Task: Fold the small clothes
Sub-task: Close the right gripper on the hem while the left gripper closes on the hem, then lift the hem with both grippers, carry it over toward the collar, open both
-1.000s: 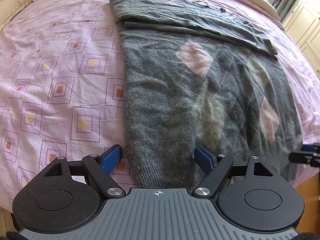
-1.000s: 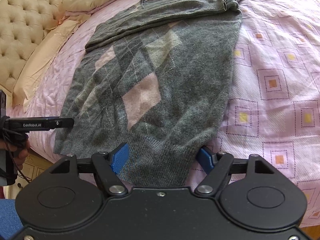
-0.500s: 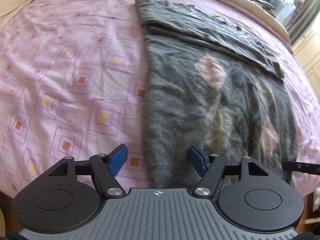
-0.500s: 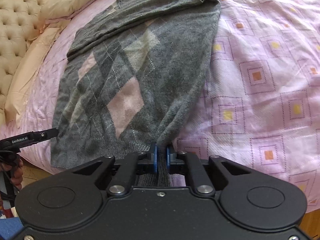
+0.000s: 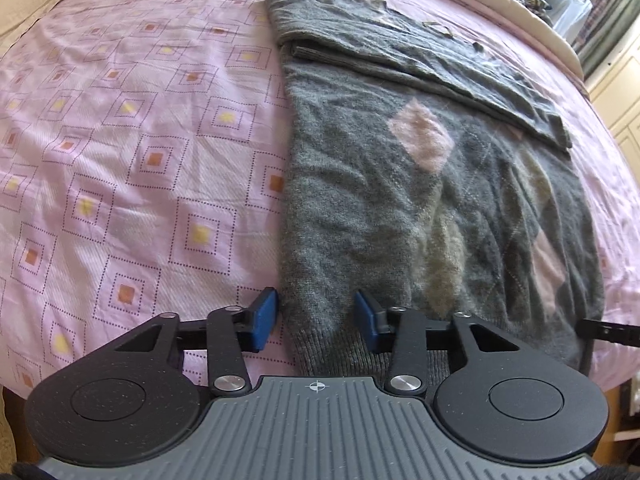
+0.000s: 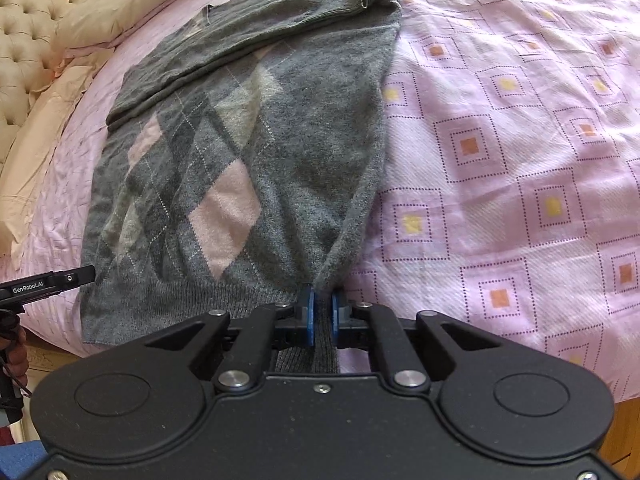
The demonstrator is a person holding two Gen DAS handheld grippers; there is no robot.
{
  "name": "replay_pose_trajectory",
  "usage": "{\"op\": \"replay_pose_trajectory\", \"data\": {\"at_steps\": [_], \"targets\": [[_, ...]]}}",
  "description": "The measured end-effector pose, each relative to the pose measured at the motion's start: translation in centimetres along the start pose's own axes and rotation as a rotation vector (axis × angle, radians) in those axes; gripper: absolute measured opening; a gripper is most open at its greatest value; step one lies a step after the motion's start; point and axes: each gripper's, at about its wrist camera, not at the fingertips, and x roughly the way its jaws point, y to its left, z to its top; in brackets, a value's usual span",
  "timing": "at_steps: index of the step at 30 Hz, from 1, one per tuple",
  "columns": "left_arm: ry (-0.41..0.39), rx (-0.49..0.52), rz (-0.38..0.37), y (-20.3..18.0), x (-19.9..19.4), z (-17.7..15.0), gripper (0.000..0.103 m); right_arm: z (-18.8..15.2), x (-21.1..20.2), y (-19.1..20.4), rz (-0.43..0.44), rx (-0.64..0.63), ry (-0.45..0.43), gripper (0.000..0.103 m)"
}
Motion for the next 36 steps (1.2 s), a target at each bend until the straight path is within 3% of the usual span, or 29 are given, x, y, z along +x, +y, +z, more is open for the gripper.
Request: {"op": "replay_pose_trajectory", "data": {"at_steps": [10,12,13,14,17,24,30,36], "targets": [[0.009,-0.01,0.019,-0.1,-0.2,0.0,0.035,0.2,0.0,-0.2,0.0,0.002,0.01,0.014],[0.022,-0.011,-0.004,-0.4,0.0,0.2,0.025,0.3,0.1,-0.2,0.008,0.003,0.017,0.014],[0.037,-0.003,-0.024,-0.6,0.1,0.4,0.005,0.4,0.1,-0.2,0.015,0.005,0.02,0.014],[0.051,0.006,-0.039,-0.8,0.3,0.4,0.005,0.5,0.0,-0.3,0.023,0.009,0.021,0.014],[0.011,0.018,-0.043,-1.3,-0.4,0.2,0.005,0.7,-0.6,-0.6,0.054,0.017,0.013,0.014],[-0.115,-0.093,-0.091,-0.6,-4.7,2.3,0.005,2.7,-4.0,-0.6,0.156,0.049,-0.077,0.014],[-0.239,-0.144,-0.138,-0.7,-8.0,7.0,0.005,7.2,-7.1,-0.6,0.233,0.106,-0.225,0.014],[-0.328,-0.15,-0.162,-2.1,-7.9,13.8,0.005,14.3,-7.7,-0.1,0.267,0.14,-0.366,0.013]]}}
